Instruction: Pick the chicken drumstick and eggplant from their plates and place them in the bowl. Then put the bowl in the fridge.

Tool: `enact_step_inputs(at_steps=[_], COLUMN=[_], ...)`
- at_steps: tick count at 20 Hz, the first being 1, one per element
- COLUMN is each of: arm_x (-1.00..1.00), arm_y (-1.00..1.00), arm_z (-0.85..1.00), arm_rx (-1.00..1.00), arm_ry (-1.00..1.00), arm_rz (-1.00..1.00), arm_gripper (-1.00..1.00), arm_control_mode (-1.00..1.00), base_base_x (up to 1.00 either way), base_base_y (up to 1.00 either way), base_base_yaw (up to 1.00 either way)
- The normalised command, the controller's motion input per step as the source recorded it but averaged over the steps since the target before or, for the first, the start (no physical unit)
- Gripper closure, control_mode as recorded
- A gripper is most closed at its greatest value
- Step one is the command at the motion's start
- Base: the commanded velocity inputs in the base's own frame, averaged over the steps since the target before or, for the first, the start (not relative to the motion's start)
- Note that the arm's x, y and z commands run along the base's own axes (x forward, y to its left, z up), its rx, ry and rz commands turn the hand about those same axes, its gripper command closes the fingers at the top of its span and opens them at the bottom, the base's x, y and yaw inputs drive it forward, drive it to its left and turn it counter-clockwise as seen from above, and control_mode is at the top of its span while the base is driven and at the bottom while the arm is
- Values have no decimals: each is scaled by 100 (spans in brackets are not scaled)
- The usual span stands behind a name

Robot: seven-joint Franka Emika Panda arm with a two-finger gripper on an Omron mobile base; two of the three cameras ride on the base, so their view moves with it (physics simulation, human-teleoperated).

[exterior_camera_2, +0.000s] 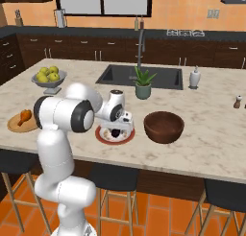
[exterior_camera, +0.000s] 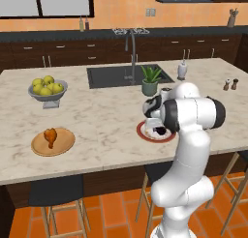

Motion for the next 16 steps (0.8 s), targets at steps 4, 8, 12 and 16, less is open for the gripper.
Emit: enact_step_inputs(at_steps=[4,8,12,16], arm_x=[-8,-2,-14,2], arm_y=[-19,-64,-100,-100], arm_z=[100,91,60,13], arm_rx=[6,1,0,0], arm_ry=[0,0,0,3], arm_rz=[5,1,1,0], arm_gripper=[100,100,100,100], arm_control_mode=[-100,-100,-100,-100], base_base_x=[0,0,0,0], base_base_y=[0,0,0,0], base_base_yaw=[0,0,0,0])
